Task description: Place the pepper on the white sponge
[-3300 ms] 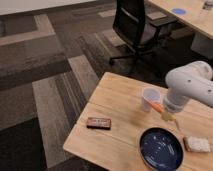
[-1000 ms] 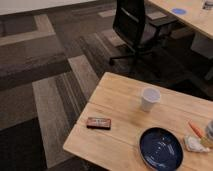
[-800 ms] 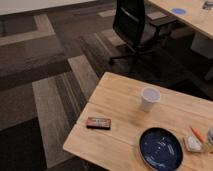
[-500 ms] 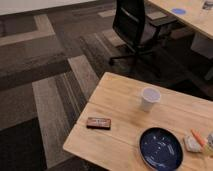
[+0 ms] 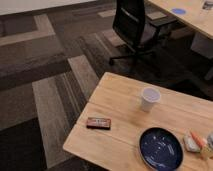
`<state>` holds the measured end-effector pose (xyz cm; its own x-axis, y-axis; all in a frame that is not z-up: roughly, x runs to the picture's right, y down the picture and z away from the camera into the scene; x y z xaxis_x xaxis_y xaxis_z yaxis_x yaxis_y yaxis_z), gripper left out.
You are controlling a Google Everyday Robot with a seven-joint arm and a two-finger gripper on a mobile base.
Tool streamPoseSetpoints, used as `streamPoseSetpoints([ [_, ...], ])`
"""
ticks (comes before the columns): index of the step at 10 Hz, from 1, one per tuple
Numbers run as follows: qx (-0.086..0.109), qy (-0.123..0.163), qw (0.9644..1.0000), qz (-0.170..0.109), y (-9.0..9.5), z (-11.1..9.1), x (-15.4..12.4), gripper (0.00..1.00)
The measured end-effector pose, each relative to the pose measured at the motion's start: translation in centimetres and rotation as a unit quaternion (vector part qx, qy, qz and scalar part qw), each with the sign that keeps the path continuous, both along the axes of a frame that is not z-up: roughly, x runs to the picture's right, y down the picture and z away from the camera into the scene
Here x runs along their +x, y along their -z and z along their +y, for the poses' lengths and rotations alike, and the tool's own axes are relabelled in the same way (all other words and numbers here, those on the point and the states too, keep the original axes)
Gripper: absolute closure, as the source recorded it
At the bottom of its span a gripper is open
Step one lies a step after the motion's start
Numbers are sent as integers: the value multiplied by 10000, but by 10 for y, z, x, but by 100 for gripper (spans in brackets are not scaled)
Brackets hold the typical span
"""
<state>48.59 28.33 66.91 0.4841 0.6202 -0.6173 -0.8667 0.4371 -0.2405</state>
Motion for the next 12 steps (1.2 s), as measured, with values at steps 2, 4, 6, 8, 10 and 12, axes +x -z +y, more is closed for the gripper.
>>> streamPoseSetpoints([
  [2, 30, 172, 9998, -134, -9, -10, -6, 100],
  [4, 50, 197, 9997, -153, -11, -13, -8, 86],
  [6, 49, 199, 9997, -154, -11, -13, -8, 54],
  [8, 50, 195, 9997, -150, -11, -13, -7, 24],
  [10, 51, 194, 9997, -148, -11, -13, -7, 22],
  [12, 51, 194, 9997, -149, -11, -13, -7, 22],
])
